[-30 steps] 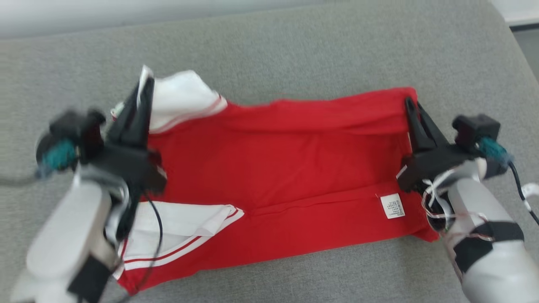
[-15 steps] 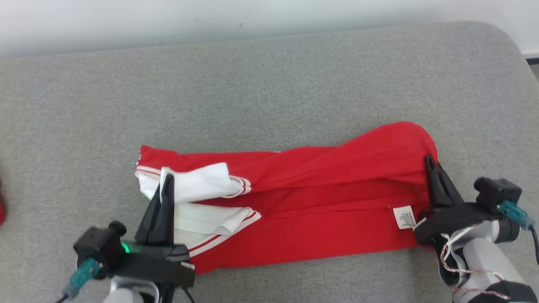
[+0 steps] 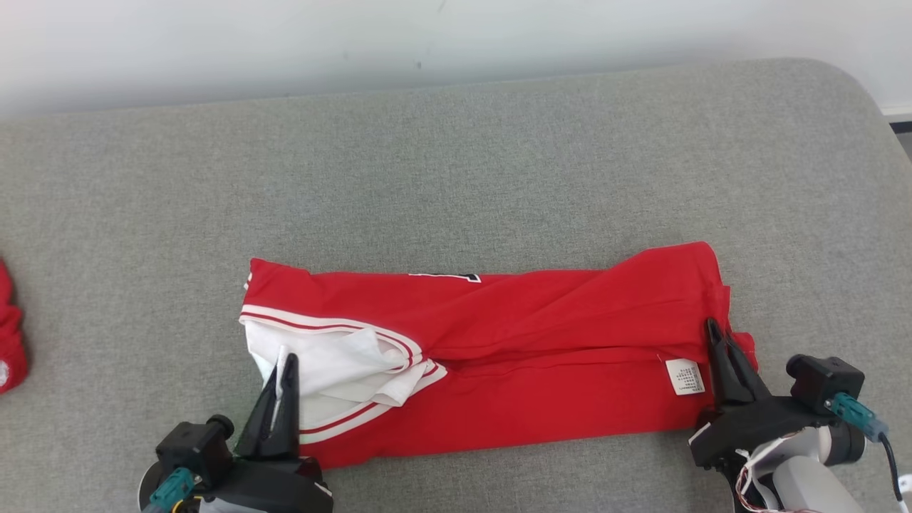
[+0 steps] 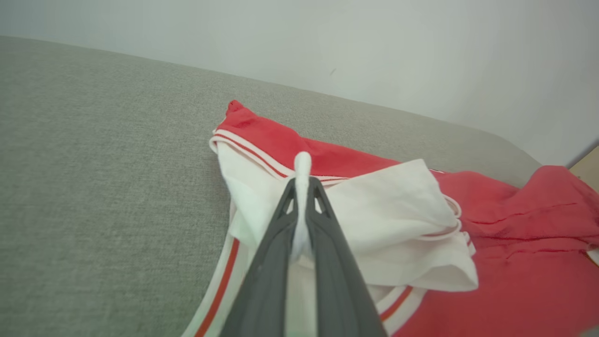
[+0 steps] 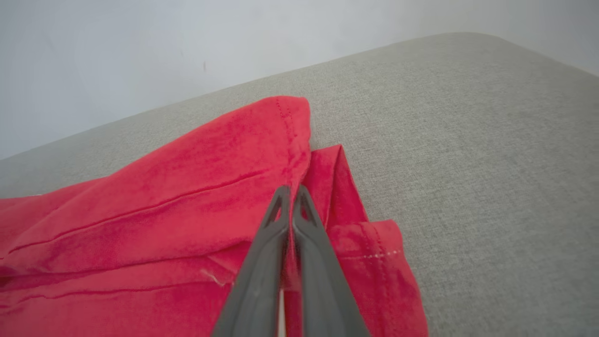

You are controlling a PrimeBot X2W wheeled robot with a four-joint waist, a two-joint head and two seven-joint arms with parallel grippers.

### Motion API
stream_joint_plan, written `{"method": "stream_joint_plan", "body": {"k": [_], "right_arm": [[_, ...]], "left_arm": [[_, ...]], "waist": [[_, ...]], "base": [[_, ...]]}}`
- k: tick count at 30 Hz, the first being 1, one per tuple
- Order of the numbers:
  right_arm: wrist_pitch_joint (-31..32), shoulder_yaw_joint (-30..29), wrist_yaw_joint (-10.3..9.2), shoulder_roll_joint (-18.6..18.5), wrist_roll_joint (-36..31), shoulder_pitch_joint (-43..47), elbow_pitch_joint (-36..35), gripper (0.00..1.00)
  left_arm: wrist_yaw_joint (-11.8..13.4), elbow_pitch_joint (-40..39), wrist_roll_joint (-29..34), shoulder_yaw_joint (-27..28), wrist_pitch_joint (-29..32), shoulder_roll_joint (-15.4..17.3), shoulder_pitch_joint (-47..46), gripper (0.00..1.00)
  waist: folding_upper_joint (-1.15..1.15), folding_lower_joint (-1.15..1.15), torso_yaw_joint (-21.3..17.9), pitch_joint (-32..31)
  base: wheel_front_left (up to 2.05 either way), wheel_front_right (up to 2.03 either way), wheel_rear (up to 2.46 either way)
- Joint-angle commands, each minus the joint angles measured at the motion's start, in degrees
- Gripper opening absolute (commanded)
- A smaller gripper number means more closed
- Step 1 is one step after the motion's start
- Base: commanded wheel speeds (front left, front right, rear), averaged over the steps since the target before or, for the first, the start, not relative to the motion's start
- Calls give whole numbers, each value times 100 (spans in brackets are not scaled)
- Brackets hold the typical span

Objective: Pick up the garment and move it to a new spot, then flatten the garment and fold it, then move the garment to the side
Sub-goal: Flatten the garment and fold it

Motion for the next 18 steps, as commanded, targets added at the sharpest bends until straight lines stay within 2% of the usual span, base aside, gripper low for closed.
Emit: {"method": "stream_joint_plan", "body": {"k": [1,11,18], "right_arm": [[-3,-67,-14,28,41,117,-64,100],[-3,-417,-14,-43,-95,520,-663,100],[-2,-460,-14,-158,-313,159,6,100]], "left_arm": [[-25,-12,67,86,-17,-45,79,100],[-32,-703,517,628,-17,-168,510,100],[-32,-1114,1239,839,-17,-180,911,100]], "waist": [[0,0,20,-53],[0,0,95,-342],[0,0,233,-493]], "base": [[0,0,0],[0,0,0],[0,0,0]]}}
